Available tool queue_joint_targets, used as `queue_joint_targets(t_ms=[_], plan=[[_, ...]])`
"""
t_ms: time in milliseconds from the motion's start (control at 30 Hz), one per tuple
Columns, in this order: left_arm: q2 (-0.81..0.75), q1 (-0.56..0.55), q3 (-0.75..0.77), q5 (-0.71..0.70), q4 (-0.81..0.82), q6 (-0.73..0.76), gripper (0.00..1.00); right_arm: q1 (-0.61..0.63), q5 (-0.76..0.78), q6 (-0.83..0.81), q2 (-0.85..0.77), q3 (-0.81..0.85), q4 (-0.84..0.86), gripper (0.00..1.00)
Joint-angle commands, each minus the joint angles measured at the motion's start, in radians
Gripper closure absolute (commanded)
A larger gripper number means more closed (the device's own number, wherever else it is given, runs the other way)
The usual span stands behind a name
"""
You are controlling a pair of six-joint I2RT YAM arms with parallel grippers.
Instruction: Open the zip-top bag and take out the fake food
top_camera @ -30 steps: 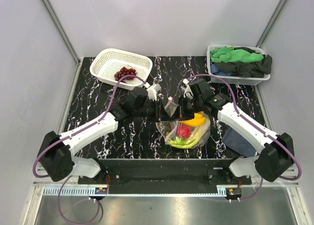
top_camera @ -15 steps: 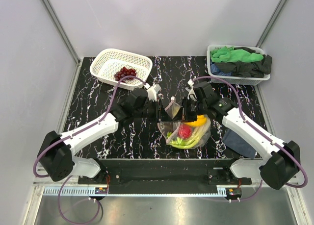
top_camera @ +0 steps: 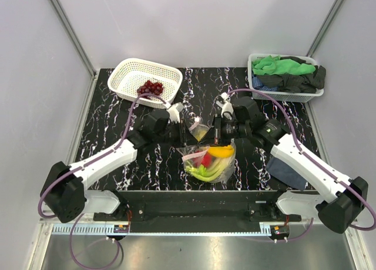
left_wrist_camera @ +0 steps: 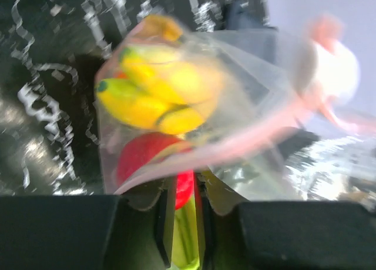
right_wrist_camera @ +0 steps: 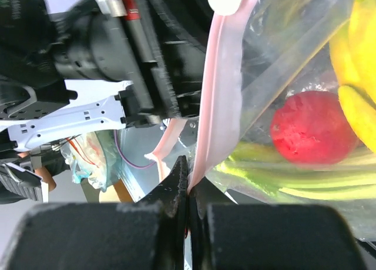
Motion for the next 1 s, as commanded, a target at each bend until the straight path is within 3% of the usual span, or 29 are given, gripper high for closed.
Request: queue_joint_targets(t_ms=[0,300,667,800,967], plan=[[-0.019,-0.006,0.003,0.047,0.103,0.011,0.76,0.008,-0.029,0.016,-0.001,0.034,0.066,1.0],[0.062,-0.045,0.001,0.072,0.076,0.059,0.71,0.008,-0.016,0.005,0.105,0.106,0.089,1.0],[0.133,-0.089,-0.068,-0.047,0.024,0.155,0.25,0.008,-0.003,0.042,0.068,-0.017,0.143,1.0],[0.153,-0.117,-0.056,-0.098,0.004,0.185,0.15,0.016,-0.006,0.051,0.053,-0.06,0.152,1.0],[0.205,-0.149,-0.066,-0.133,0.007,0.183,0.1,0.021,0.008,0.054,0.028,-0.123,0.157,1.0]])
